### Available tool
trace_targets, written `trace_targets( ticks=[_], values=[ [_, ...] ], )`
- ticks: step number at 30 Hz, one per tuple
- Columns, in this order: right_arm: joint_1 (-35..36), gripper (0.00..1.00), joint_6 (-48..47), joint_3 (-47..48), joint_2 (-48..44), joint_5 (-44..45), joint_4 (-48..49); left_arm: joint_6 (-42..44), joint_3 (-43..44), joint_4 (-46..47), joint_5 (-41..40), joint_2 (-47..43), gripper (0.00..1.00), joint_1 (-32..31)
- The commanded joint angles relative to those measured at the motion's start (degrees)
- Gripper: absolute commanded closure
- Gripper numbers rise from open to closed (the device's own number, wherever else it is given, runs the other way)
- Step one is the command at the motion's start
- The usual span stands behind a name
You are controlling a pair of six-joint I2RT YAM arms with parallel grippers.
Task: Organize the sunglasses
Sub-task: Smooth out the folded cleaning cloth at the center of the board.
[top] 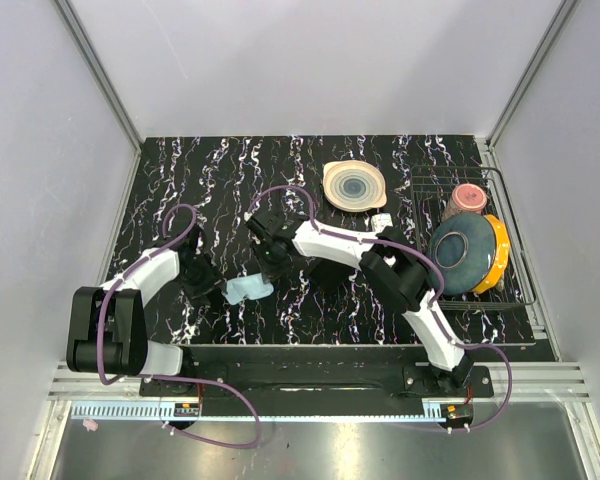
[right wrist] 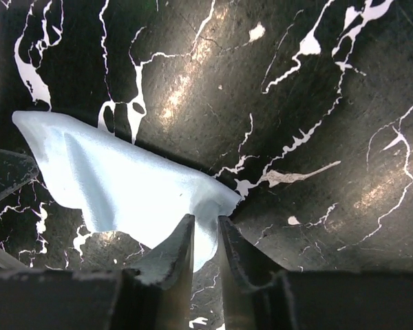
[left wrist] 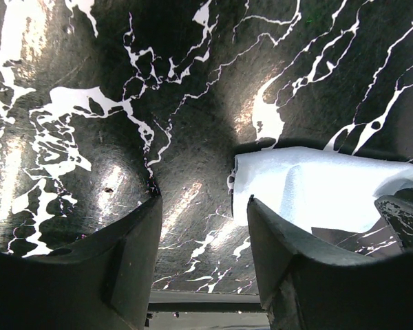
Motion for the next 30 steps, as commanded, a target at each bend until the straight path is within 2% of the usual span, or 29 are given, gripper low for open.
trace_targets(
  ticks=[1, 4, 7, 8, 18, 25, 30],
  values=[
    [1.0, 0.78, 0.05, 2.97, 4.05, 3.84, -5.68, 0.67, 1.05, 1.15, -0.62, -0.03, 0.43, -0.23],
    [1.18, 0.81, 0.4, 4.82, 5.54, 5.68, -7.71, 0.67, 0.97, 1.23, -0.62, -0.21, 0.43, -0.32],
    [1.35, 0.92, 0.58, 5.35, 5.9, 6.57, -8.67, 0.76, 0.88, 1.15, -0.79, -0.38, 0.43, -0.4],
    [1.35, 1.0, 0.66, 5.27, 5.9, 8.22, -8.76, 0.76, 0.97, 1.15, -0.62, -0.47, 0.43, -0.58],
    [1.26, 1.0, -1.35, 4.74, 2.47, 16.58, -8.42, 1.2, 0.53, 3.6, 2.89, -0.74, 0.42, -1.9],
    [0.65, 1.0, -3.38, 3.33, 1.33, 17.64, -6.31, 0.06, 0.44, 6.77, 3.95, -0.56, 0.4, -3.21],
    [-0.32, 1.0, -4.61, 3.24, 1.07, 15.98, -4.99, -2.84, 1.05, 7.91, 1.15, 1.11, 0.43, -4.01]
  ],
)
